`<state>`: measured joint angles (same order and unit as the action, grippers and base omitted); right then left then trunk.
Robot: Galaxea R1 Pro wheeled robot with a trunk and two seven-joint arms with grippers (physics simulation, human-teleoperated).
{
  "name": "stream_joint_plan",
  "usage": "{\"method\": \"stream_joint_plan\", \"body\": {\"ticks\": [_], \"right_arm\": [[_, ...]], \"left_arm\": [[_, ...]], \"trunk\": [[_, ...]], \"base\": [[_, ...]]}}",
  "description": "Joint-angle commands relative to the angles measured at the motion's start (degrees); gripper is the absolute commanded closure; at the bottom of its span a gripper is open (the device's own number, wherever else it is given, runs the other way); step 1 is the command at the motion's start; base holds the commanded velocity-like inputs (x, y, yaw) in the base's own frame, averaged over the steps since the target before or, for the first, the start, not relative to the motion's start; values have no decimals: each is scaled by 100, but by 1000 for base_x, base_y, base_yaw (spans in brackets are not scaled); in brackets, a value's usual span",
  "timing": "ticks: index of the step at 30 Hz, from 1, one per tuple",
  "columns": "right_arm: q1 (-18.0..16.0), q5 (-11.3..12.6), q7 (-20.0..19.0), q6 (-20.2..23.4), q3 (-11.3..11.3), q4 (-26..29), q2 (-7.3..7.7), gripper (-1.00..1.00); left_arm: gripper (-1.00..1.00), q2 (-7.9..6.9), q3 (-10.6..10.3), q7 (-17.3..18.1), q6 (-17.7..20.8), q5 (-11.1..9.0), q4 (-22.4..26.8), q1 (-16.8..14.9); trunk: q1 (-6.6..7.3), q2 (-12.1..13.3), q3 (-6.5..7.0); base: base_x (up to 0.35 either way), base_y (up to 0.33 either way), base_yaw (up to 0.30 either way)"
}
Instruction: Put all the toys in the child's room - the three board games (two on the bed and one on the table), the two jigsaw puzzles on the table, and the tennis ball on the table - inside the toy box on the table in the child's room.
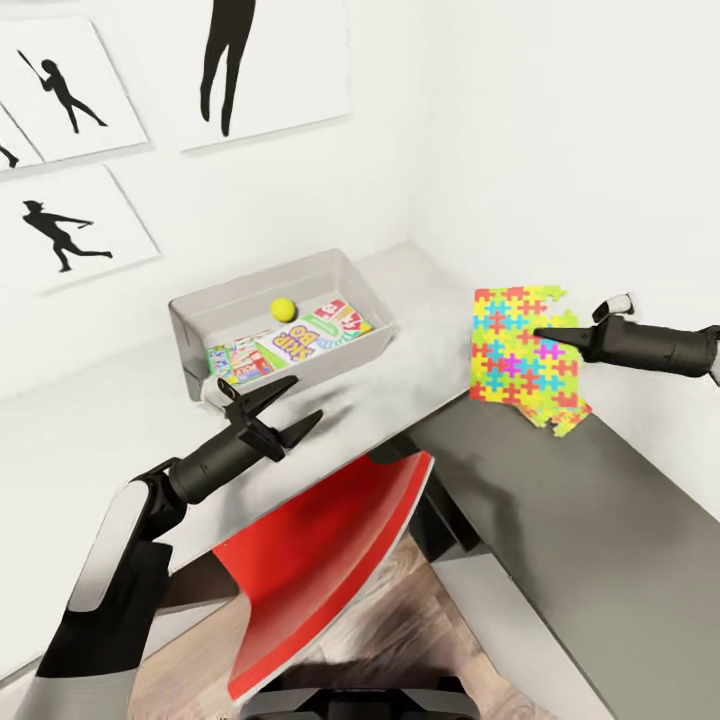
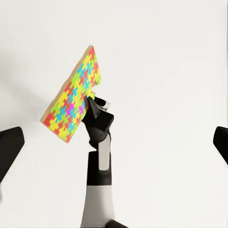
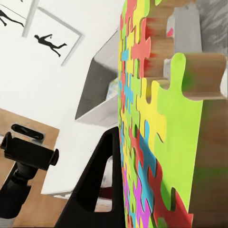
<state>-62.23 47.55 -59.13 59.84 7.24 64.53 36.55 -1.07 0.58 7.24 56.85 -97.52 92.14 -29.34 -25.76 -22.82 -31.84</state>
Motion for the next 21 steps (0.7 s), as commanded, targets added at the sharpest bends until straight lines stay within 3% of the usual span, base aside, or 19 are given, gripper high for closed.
{"method": "stream_joint_plan", "body": {"ticks": [1, 2, 3, 9, 10, 17, 21], "right_arm": [[-200, 0, -22, 16, 156, -185, -67, 100], [-200, 0, -22, 16, 156, -185, -67, 100], [-390, 0, -21, 16, 296, -375, -150, 100], [-1461, -13, -16, 16, 991, -1713, -766, 100], [-1461, -13, -16, 16, 991, -1713, -766, 100], [-2401, -59, -7, 16, 1281, -2971, -1414, 100], [-2695, -91, 2, 16, 1319, -3232, -1576, 100]], "left_arm": [[-100, -4, 14, 58, 19, 53, -3, 42], [-100, -4, 14, 58, 19, 53, -3, 42], [-100, -12, 26, 65, 19, 54, -3, 96], [-100, -43, 50, 271, -5, 69, 1, 310], [-100, -43, 50, 271, -5, 69, 1, 310], [-100, -65, 59, 403, -14, 101, -1, 373], [-100, -67, 58, 428, -17, 106, 1, 388]], "trunk": [[-2, -10, -8], [-2, -10, -8], [-2, -10, -8], [-2, -10, -8], [-2, -10, -8], [-2, -10, -8], [-2, -10, -8]], "base": [[0, 0, 300], [0, 0, 300], [0, 0, 300], [0, 0, 300], [0, 0, 300], [0, 0, 300], [0, 0, 300]]}}
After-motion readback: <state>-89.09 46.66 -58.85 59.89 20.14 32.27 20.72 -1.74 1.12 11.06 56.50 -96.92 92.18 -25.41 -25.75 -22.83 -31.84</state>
